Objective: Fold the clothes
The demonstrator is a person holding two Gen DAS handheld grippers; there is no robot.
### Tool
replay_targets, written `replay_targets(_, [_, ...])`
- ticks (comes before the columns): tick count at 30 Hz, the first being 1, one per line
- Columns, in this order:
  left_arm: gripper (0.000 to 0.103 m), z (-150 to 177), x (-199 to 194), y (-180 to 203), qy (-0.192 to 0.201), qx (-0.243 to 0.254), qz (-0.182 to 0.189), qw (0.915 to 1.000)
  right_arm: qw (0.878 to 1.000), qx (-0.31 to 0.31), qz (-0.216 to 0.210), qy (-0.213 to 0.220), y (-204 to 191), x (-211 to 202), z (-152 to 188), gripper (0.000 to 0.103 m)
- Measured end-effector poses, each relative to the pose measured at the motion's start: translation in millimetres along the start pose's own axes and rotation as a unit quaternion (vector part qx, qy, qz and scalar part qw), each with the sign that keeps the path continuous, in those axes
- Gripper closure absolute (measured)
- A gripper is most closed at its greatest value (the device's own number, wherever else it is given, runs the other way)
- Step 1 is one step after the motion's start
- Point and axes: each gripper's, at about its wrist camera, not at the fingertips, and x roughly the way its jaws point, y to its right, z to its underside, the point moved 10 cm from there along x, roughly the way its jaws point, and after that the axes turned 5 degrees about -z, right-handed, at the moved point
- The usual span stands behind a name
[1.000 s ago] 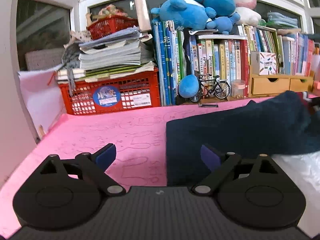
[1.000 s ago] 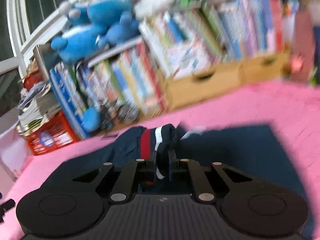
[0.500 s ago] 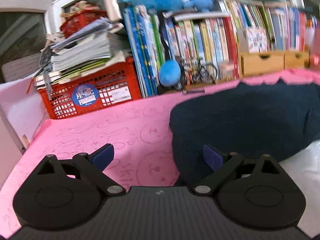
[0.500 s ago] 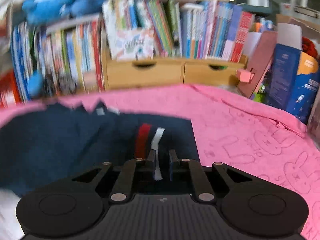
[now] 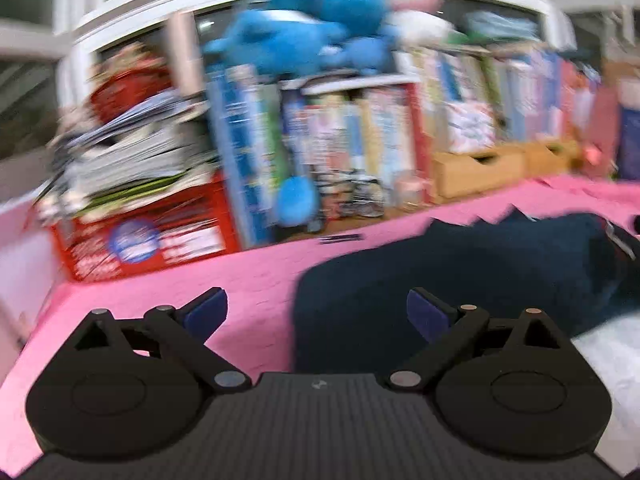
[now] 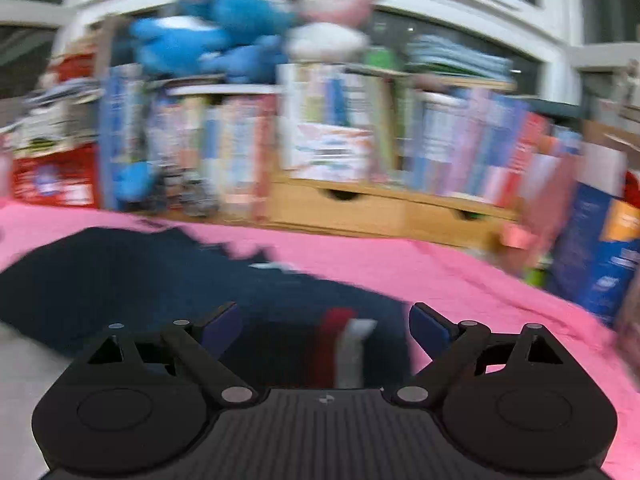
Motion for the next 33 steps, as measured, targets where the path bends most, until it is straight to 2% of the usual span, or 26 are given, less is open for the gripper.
replay_targets(3, [0.005,13.3,13.5,31.9,-0.018,0.056,0.009,0.9983,0.998,-0.010,-0.048,-0.036,-34.0,23.2,19.2,0.015])
replay_targets(5, [0.005,29.9,24.2,43.6,-0.042,0.076,0.016,0.9961,0.996,0.004,-0.068,-0.064,-42.1,36.7,35.4,0.015])
replay_targets(7, [0.004,51.2,38.5,44.3,-0.075,0.091,0.007,0.9930,0.992,0.033,-0.079,-0.094,-41.0,49.5,51.7,0.014])
replay_targets(10, [0.001,60.9,44.1,29.0,-0.087,0.066,0.003,0.9940,0.989,0.061,-0.082,-0.108,-31.6,51.0,55.3,0.013])
replay_targets(12, [0.005,61.0,39.9,13.8,-0.104,0.054,-0.027,0.9927,0.990,0.059,-0.060,-0.116,-25.1,41.0,56.3,0.013])
replay_targets(14, [0.005,56.9,18.4,10.0,-0.095,0.051,-0.028,0.9938,0.992,0.053,-0.040,-0.112,-23.1,18.1,54.2,0.012])
replay_targets(16, [0.003,51.6,-13.9,9.8,-0.088,0.036,-0.012,0.9954,0.994,0.054,-0.017,-0.096,-21.2,-13.5,52.5,0.006])
replay_targets(17, [0.000,52.7,-25.8,9.8,-0.104,0.026,-0.008,0.9942,0.994,0.062,-0.005,-0.088,-22.1,-31.6,53.3,0.000])
replay_targets(18, [0.000,53.7,-37.9,9.8,-0.120,0.016,-0.004,0.9927,0.994,0.071,0.002,-0.081,-23.6,-47.9,55.9,0.000])
replay_targets(20, [0.000,57.5,-68.0,11.9,-0.131,-0.021,0.003,0.9912,0.993,0.096,0.014,-0.067,-29.8,-80.9,63.7,0.000])
replay_targets(22, [0.000,67.0,-101.8,19.1,-0.126,-0.030,0.012,0.9915,0.990,0.128,0.017,-0.061,-40.9,-115.2,80.1,0.000])
replay_targets(24, [0.000,79.2,-131.4,27.2,-0.126,-0.034,0.015,0.9913,0.988,0.141,0.010,-0.060,-55.0,-146.4,97.5,0.000])
replay_targets(28, [0.000,113.4,-193.0,42.4,-0.129,-0.046,0.039,0.9898,0.992,0.117,0.008,-0.053,-90.3,-208.1,130.9,0.000])
replay_targets(30, [0.000,138.4,-224.7,48.6,-0.146,-0.061,0.034,0.9868,0.993,0.107,0.016,-0.041,-107.7,-242.6,149.7,0.000])
replay_targets(32, [0.000,164.8,-255.4,51.9,-0.168,-0.078,0.023,0.9824,0.994,0.105,0.019,-0.010,-129.9,-272.8,164.1,0.000])
replay_targets(33, [0.000,174.5,-271.7,55.5,-0.163,-0.072,0.032,0.9835,0.995,0.102,0.017,0.010,-140.0,-289.1,171.8,0.000])
